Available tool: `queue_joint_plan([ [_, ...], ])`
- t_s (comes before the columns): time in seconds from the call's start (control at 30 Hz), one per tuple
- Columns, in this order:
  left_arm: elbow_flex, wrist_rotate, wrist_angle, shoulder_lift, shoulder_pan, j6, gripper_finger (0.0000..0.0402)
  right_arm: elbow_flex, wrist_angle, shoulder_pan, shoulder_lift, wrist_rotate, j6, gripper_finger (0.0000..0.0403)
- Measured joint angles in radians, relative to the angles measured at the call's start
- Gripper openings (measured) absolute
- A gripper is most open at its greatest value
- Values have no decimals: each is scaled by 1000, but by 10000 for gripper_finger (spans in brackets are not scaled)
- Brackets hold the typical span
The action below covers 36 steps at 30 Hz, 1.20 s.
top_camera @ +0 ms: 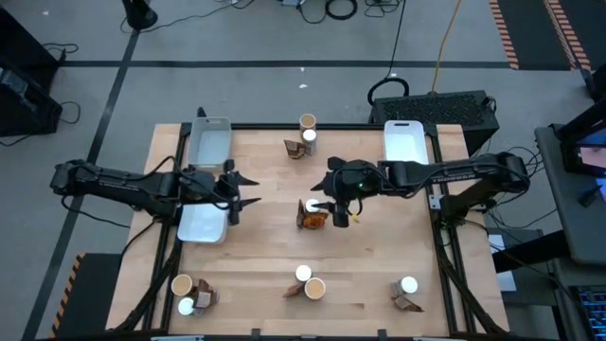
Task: Sort spices by type
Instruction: Put the top gold seasoning bottle into the right white bin
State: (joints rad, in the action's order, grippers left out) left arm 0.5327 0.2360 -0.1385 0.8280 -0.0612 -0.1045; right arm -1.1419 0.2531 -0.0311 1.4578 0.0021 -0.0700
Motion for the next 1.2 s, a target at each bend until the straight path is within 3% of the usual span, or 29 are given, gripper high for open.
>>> queue_joint_plan([
  [0.2, 4, 21, -14, -13, 0, -33, 219, -16, 19, -23, 79, 53, -23, 194],
  [0.33, 23, 27, -10, -52, 0, -47, 219, -98, 55, -4, 101, 100, 61, 204],
  [0.57, 28, 28, -3, -123, 0, -84, 219, -292, 331, 91, 146, 130, 171, 219],
  [0.73, 28, 29, 0, -125, 1, -139, 219, -313, 360, 218, 180, 123, 158, 227],
  [0.97, 28, 31, 60, -128, 4, -260, 219, -312, 326, 484, 224, -115, 18, 231],
  [1.2, 15, 25, 120, -129, 127, -295, 219, -314, 176, 650, 276, -137, -47, 231],
])
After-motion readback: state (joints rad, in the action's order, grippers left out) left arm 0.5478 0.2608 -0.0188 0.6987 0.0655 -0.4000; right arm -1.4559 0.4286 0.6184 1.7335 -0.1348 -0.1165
